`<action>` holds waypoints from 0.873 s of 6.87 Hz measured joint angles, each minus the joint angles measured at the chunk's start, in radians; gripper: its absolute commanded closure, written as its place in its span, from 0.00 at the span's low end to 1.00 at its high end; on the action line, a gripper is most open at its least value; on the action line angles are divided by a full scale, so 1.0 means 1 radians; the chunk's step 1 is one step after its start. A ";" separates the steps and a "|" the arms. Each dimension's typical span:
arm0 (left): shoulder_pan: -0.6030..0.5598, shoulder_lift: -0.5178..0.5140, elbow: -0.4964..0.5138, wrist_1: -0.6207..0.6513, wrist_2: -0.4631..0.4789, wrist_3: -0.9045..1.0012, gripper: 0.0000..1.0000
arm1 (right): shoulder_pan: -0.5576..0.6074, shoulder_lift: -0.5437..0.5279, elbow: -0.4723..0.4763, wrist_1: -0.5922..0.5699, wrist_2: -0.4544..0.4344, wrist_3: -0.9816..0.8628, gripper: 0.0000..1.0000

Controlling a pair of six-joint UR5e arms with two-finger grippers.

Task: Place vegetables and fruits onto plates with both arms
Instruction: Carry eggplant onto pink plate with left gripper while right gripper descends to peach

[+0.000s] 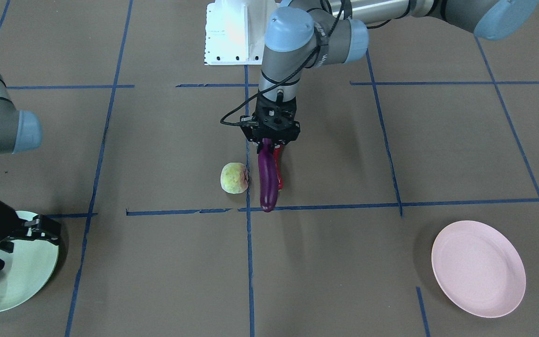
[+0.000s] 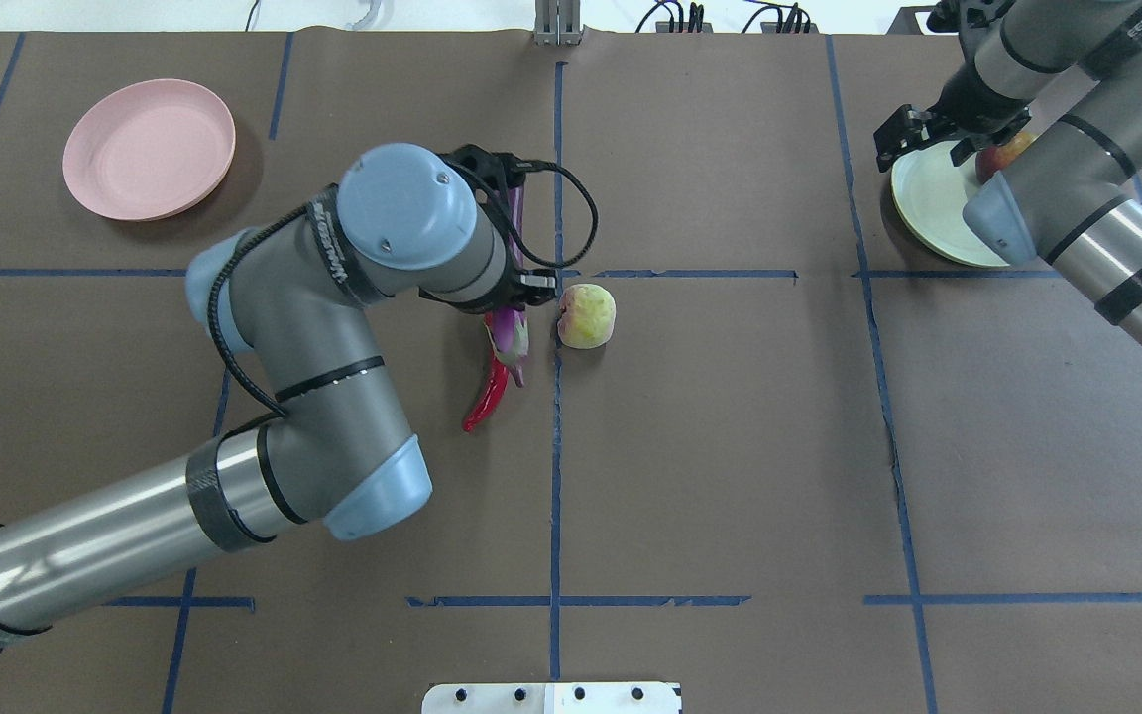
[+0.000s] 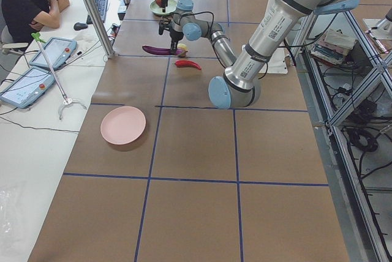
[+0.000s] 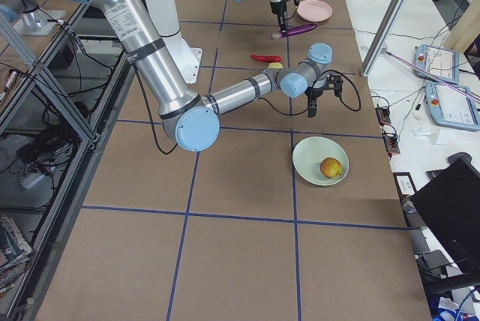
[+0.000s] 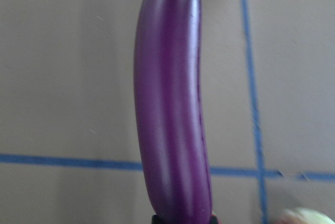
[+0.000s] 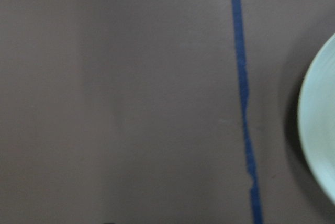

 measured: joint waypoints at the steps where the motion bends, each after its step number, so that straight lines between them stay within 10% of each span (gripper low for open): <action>1: -0.085 0.031 0.044 -0.004 -0.037 0.044 0.97 | -0.053 0.000 0.054 0.000 -0.022 0.136 0.00; 5: -0.326 0.046 0.475 -0.133 -0.098 0.446 0.80 | -0.237 0.062 0.142 -0.011 -0.136 0.478 0.00; 6: -0.352 0.043 0.579 -0.201 -0.097 0.490 0.54 | -0.255 0.091 0.141 -0.019 -0.141 0.544 0.00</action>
